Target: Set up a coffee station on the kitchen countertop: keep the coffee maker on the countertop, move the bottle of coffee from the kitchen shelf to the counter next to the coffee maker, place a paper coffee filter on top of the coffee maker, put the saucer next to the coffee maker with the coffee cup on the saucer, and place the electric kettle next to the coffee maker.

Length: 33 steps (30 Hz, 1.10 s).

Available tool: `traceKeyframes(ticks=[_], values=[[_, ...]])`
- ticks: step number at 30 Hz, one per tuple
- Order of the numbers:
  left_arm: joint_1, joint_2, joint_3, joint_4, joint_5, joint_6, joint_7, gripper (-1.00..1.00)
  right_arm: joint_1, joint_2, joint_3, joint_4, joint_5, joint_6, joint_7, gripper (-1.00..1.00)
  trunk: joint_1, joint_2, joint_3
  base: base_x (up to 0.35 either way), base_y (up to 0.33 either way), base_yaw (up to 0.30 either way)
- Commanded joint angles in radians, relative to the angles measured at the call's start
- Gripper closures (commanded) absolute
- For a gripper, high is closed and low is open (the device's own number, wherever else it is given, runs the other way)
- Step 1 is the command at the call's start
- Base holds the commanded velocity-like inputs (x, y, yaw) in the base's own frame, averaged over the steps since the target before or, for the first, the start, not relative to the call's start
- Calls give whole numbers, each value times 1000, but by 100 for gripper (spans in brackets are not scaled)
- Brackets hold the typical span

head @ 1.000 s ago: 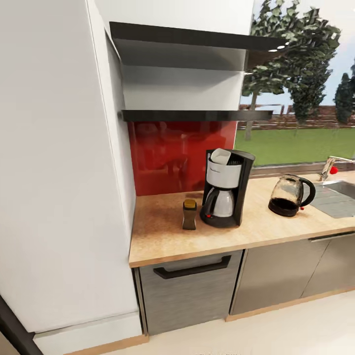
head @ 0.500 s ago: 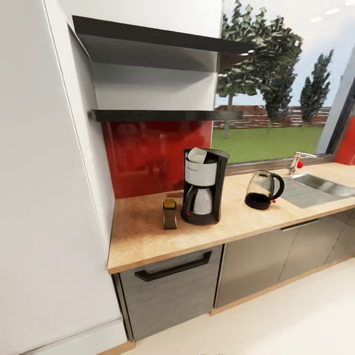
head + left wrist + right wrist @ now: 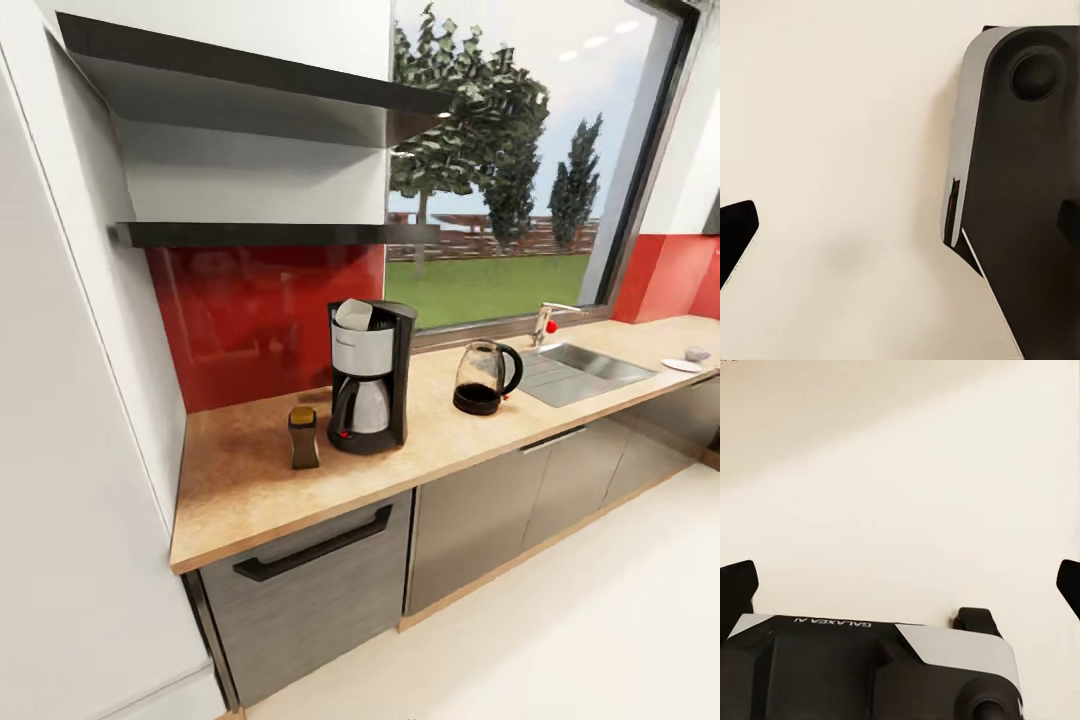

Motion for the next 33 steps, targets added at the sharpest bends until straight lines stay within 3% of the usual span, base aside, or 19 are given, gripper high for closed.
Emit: traceKeyframes(ticks=[1, 10, 14, 16, 24, 33], values=[[1, 0, -1, -2, 10, -1, 0, -100, 0, 0, 9, -1, -10, 2, -4, -100, 0, -1, -1, 0, 0, -266], [1, -5, 0, -3, 12, -1, -4, -100, 0, -17, 9, -1, -10, 2, -4, -100, 0, -1, 1, 0, 0, -267], [1, -65, -4, -2, 4, -1, -8, -100, 0, -23, 9, -1, -10, 2, -4, -100, 0, -1, 1, 0, 0, -271], [1, -74, -3, -2, 6, -2, -8, -100, 0, -23, 9, -1, -10, 2, -4, -100, 0, -1, 1, 0, 0, -271], [1, -85, 1, 6, 5, 2, -8, -100, 0, -30, 9, -1, -10, 2, -4, -100, 0, -1, 1, 19, -1, -271], [2, -83, 2, 13, 3, 3, 0, -100, 0, -31, 9, -1, -10, 2, -4, -100, 0, -1, 1, 228, -169, -271]])
